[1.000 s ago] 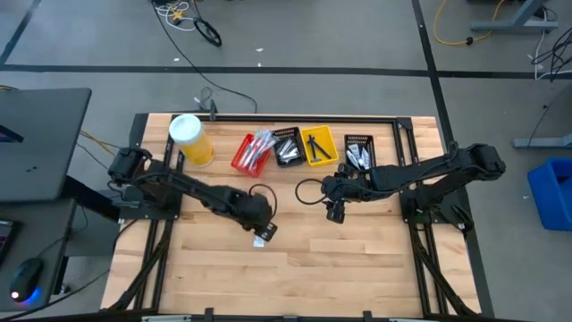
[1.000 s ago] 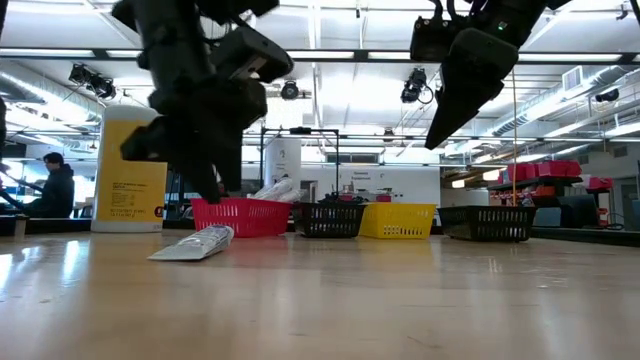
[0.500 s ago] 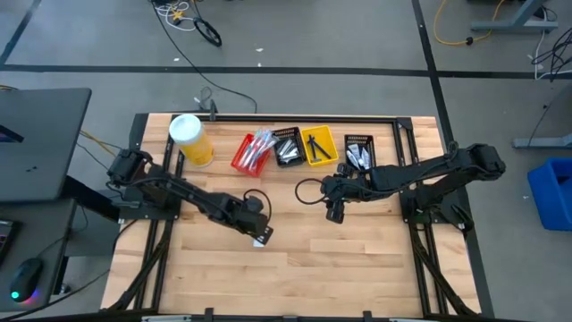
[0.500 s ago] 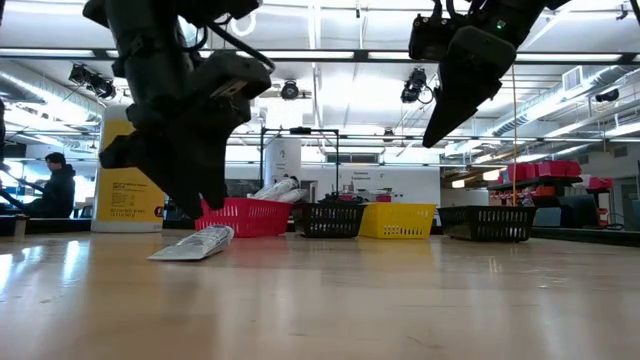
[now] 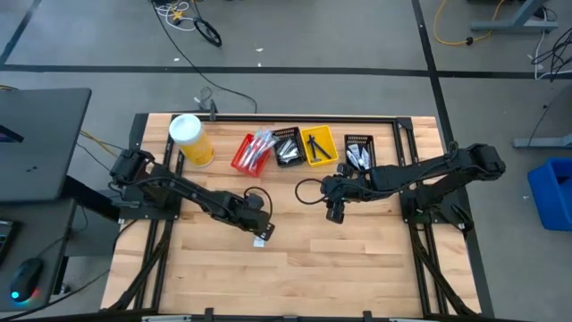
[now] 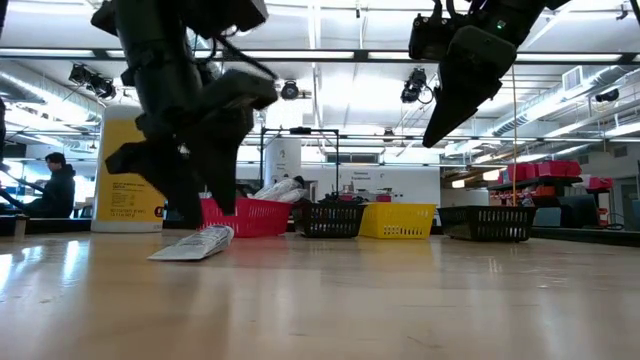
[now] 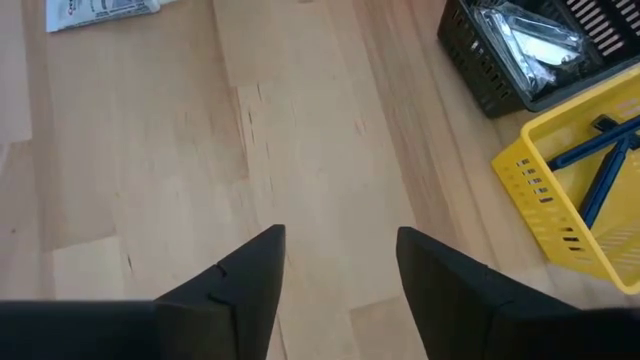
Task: Pick & Place Travel size toiletries
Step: Put the purple toothpaste into the right black bin
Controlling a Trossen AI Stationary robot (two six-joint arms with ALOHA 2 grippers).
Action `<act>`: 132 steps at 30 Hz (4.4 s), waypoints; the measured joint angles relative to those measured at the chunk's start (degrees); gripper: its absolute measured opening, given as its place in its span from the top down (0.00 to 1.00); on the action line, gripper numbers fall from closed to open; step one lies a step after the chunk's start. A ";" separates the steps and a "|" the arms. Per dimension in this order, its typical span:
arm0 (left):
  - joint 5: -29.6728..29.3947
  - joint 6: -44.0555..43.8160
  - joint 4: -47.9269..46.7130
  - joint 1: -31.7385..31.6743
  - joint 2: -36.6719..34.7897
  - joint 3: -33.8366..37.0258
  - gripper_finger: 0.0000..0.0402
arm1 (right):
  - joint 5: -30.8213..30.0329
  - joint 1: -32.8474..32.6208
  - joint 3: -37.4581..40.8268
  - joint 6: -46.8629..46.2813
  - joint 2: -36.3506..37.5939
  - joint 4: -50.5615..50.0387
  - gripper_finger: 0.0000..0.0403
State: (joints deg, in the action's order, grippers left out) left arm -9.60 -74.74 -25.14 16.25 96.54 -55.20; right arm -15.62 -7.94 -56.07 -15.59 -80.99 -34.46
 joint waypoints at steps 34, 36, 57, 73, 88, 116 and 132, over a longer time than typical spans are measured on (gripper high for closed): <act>-0.78 9.74 1.92 0.42 4.63 -0.04 0.72 | -0.09 0.00 0.15 0.61 -0.02 2.02 0.51; -2.66 11.13 4.92 0.39 4.60 -0.04 0.72 | 0.66 0.00 0.15 -0.41 -0.15 3.21 0.51; -22.00 42.23 30.99 -6.24 4.22 -9.48 0.72 | 9.32 -0.68 25.83 -14.83 -1.86 65.75 0.48; -28.52 42.84 34.05 -9.57 4.18 -10.82 0.72 | -4.93 0.20 26.23 -12.21 -1.86 69.85 0.52; -30.58 46.82 39.69 -10.10 4.18 -10.82 0.72 | -5.16 2.71 26.23 -11.34 -1.84 69.90 0.74; -29.29 48.64 36.57 -9.99 4.12 -10.82 0.57 | -12.86 2.73 26.21 -9.44 -1.17 66.29 1.00; -29.74 46.89 32.19 -10.01 4.12 -10.82 0.53 | -9.54 21.94 26.18 -26.59 20.90 9.01 0.99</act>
State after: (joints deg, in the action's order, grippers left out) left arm -39.34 -27.85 7.05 6.24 100.66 -66.02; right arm -25.16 13.99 -29.89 -42.18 -60.10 -25.44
